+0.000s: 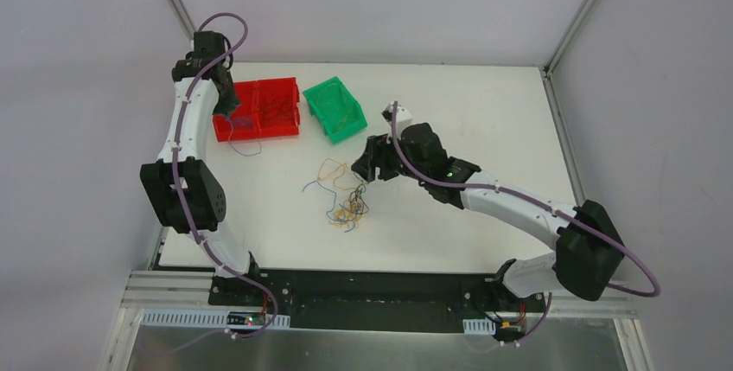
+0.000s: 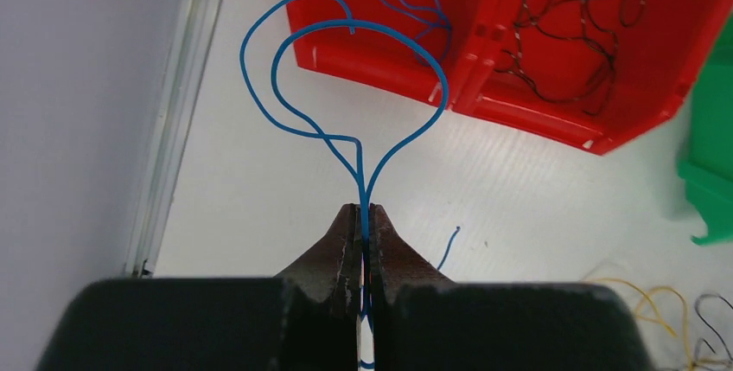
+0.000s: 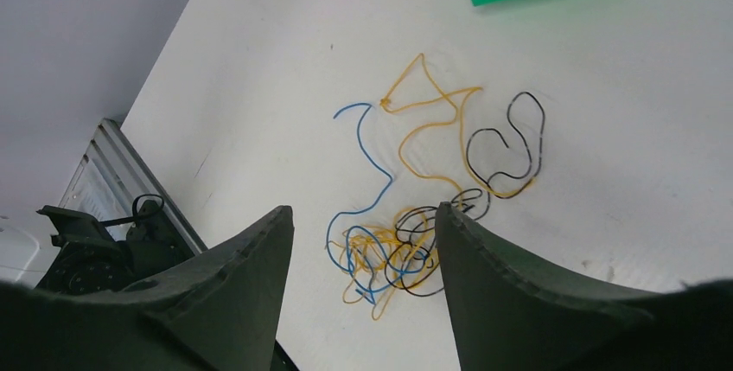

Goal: Untangle the cables
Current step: Pick up the cable at the center of the board, then place the cable in the bin.

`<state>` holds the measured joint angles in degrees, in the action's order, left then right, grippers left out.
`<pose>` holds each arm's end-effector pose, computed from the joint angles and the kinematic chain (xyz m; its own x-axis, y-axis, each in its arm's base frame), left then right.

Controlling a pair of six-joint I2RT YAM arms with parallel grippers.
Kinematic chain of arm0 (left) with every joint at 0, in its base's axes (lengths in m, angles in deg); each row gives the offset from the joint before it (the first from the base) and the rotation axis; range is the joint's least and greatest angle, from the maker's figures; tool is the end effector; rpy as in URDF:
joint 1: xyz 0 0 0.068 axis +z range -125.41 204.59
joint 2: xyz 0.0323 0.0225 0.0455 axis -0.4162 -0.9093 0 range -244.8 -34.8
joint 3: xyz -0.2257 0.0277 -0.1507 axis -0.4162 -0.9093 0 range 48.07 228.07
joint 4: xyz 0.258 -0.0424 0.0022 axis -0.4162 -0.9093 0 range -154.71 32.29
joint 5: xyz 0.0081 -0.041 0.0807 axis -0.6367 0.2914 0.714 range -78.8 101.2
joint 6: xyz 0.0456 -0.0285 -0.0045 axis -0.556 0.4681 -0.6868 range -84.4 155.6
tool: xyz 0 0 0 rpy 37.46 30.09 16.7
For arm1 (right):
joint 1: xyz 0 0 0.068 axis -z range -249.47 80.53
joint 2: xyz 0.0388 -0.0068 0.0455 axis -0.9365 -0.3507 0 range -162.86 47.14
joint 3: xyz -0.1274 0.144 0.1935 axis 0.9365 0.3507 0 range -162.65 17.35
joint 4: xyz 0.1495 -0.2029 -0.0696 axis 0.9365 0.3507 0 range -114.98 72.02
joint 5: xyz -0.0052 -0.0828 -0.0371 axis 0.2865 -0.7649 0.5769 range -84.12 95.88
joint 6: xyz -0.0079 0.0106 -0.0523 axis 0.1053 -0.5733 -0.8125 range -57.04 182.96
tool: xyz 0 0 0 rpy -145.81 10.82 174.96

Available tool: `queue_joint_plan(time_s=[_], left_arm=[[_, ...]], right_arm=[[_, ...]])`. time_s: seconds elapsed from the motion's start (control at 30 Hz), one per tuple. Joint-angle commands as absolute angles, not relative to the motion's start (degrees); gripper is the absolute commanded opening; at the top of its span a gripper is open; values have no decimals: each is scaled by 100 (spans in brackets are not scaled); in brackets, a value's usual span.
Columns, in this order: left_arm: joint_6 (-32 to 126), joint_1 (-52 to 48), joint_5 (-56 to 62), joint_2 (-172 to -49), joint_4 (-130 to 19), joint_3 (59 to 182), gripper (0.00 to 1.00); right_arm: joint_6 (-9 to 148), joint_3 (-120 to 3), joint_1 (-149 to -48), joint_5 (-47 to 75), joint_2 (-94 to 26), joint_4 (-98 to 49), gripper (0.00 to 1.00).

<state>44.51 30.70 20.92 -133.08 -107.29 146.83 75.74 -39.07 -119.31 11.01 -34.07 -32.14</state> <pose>0.3711 0.0458 0.3544 -0.7092 -0.2294 -0.6666 -0.3286 0.9442 0.0246 0.2113 0.2554 0.2929 -0.3710 -0.0980 -0.9235 -0.7527 0.6142 0.2372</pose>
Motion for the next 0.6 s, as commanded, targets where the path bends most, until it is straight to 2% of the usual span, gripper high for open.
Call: queue_joint_plan(time_s=[0.0,0.27,0.57], left_arm=[[4186,3089,3509,-13321,-10229,14782,0],[3495,3092,4658,-13023,-7603,13642,0],[3212,3089,4737,-13224,-5845,12981,0]], right_arm=[[7749,-3539,-11725,1013,-2782,-3266,64],[7846,-3314,-11540,1059,-2344,-3252,64],[7905,-3195,-11417,1038,-1918,-3089,64]])
